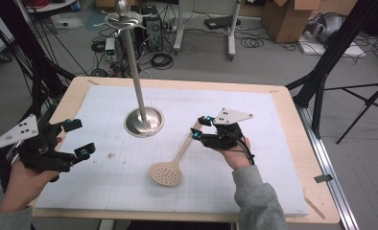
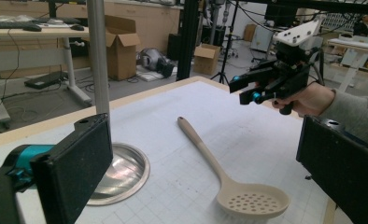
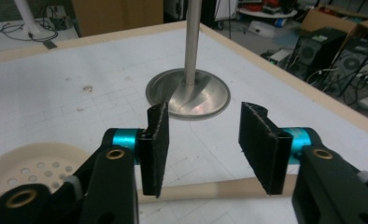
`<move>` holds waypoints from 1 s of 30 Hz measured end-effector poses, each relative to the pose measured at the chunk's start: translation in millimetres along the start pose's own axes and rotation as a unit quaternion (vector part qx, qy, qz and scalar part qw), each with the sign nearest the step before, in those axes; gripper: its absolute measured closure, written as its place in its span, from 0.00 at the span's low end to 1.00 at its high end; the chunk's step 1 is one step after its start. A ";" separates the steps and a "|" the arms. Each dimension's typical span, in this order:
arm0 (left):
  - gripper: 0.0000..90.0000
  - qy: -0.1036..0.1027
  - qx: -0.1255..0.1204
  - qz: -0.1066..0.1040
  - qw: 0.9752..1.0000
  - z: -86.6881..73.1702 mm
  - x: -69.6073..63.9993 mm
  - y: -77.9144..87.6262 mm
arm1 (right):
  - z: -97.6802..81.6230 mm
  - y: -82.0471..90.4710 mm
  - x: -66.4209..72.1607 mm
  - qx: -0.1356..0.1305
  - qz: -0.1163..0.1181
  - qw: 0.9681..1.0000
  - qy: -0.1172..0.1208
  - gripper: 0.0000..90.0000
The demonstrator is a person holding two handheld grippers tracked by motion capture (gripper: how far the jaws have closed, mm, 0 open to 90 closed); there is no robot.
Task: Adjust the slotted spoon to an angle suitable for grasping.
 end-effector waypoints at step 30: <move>0.05 0.005 0.006 0.011 1.000 -5.8 1.8 6.4 | -20.9 -47.8 -5.2 0.050 0.052 0.997 -0.021 0.99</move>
Point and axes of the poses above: each handheld gripper's, and its own axes: y roughly backward along the jaws, z roughly out of its top, x roughly to its left, the point moved 5 cm from there along -y, roughly forward along the jaws, and after that the axes turned 1 degree about z, right-handed, at the moved point
